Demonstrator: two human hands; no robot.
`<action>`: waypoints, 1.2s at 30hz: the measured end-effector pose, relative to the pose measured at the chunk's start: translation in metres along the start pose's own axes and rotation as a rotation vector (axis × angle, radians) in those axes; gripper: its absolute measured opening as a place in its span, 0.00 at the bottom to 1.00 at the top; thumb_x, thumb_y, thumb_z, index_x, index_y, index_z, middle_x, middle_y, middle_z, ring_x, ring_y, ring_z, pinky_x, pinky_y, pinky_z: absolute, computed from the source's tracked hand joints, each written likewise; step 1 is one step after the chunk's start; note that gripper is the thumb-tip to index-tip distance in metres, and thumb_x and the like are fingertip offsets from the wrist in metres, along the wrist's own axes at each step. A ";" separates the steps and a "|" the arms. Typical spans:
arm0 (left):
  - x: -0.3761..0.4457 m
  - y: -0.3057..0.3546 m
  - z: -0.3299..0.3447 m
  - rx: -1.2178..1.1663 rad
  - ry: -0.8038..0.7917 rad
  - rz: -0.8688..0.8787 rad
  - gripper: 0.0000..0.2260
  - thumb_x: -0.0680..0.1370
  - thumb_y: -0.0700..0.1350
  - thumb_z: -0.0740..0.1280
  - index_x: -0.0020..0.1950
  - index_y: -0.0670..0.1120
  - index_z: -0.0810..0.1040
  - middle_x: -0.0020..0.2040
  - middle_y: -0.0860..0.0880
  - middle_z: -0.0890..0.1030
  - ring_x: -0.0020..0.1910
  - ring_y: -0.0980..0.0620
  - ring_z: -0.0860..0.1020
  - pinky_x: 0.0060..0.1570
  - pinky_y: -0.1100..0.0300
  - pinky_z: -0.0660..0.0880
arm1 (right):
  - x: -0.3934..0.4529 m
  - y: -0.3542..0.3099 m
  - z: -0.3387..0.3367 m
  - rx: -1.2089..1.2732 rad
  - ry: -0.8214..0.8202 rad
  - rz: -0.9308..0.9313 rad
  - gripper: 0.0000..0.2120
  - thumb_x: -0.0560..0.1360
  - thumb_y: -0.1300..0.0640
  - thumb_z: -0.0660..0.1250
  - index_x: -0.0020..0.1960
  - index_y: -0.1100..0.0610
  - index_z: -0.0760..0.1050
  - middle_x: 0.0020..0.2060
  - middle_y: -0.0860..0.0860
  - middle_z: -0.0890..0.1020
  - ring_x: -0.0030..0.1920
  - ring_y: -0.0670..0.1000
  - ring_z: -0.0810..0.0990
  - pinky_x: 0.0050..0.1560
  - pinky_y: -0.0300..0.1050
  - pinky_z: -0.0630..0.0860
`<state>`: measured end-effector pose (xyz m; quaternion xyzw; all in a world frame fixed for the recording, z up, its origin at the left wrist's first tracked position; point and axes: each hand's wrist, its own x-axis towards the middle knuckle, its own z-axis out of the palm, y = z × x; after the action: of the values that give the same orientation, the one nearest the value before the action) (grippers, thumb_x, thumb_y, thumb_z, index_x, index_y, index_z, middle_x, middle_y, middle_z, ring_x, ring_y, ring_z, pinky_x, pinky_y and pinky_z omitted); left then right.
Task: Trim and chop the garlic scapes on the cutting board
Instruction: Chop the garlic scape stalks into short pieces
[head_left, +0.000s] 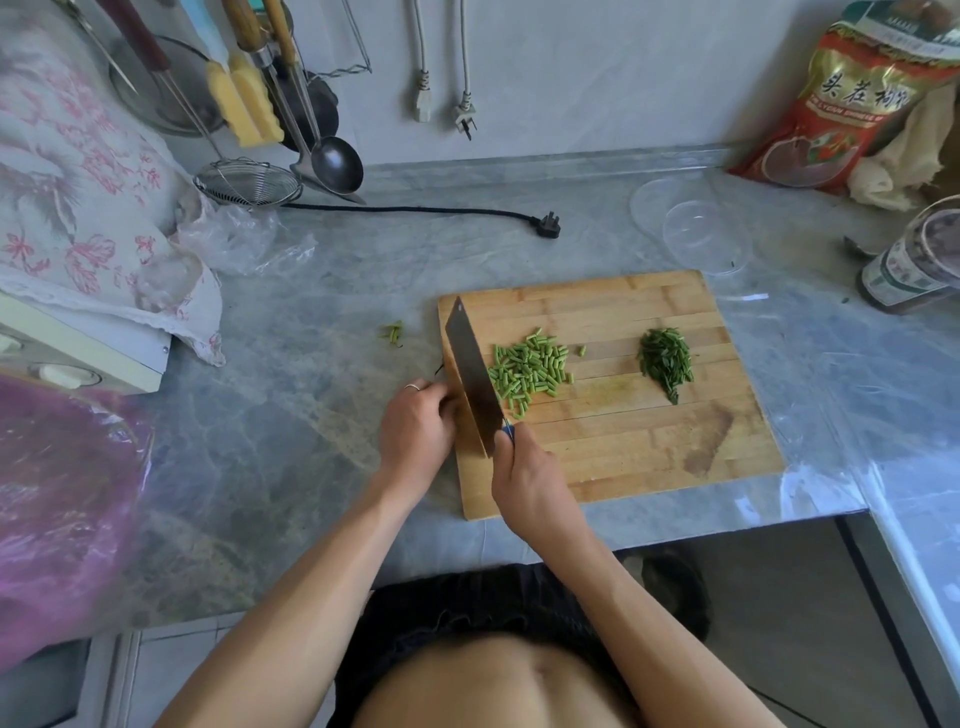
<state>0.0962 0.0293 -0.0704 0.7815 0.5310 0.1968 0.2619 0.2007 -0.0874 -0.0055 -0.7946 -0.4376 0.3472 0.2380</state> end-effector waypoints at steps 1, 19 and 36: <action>0.000 0.001 0.000 0.005 0.000 0.007 0.04 0.74 0.41 0.69 0.45 0.45 0.84 0.40 0.44 0.80 0.41 0.42 0.79 0.35 0.55 0.71 | 0.003 0.001 0.001 0.033 0.026 0.018 0.12 0.83 0.51 0.51 0.52 0.58 0.67 0.40 0.56 0.75 0.39 0.59 0.74 0.39 0.45 0.65; 0.041 -0.027 -0.029 -0.660 0.050 -0.652 0.07 0.75 0.39 0.73 0.37 0.47 0.82 0.27 0.53 0.79 0.30 0.52 0.74 0.34 0.62 0.72 | 0.023 0.004 -0.021 0.232 0.006 0.024 0.15 0.82 0.46 0.51 0.40 0.51 0.63 0.28 0.46 0.70 0.26 0.48 0.67 0.31 0.47 0.69; 0.063 -0.044 -0.055 -0.406 0.150 -0.388 0.04 0.78 0.41 0.69 0.48 0.44 0.84 0.41 0.52 0.82 0.42 0.56 0.80 0.44 0.70 0.71 | 0.041 -0.003 -0.033 0.280 -0.082 -0.005 0.17 0.83 0.47 0.52 0.41 0.57 0.65 0.28 0.51 0.71 0.24 0.47 0.66 0.27 0.44 0.66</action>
<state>0.0552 0.1122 -0.0527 0.5801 0.6382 0.3024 0.4059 0.2401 -0.0532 0.0039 -0.7376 -0.3961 0.4366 0.3292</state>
